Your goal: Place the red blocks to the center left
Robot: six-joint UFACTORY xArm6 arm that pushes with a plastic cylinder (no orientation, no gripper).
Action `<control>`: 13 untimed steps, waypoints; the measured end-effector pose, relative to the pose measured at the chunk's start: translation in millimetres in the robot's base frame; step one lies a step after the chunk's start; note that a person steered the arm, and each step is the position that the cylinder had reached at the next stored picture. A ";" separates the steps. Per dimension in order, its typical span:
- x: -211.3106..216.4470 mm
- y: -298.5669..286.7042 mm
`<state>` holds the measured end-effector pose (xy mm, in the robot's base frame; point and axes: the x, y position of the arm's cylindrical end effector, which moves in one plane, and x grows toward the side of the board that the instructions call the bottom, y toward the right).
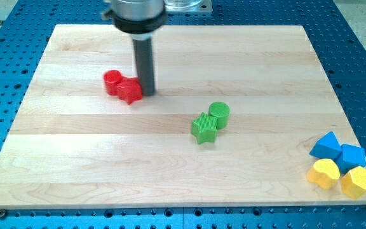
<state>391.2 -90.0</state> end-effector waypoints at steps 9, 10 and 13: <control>45.3 -87.0; 82.6 -71.9; 25.3 10.2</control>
<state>416.5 -79.8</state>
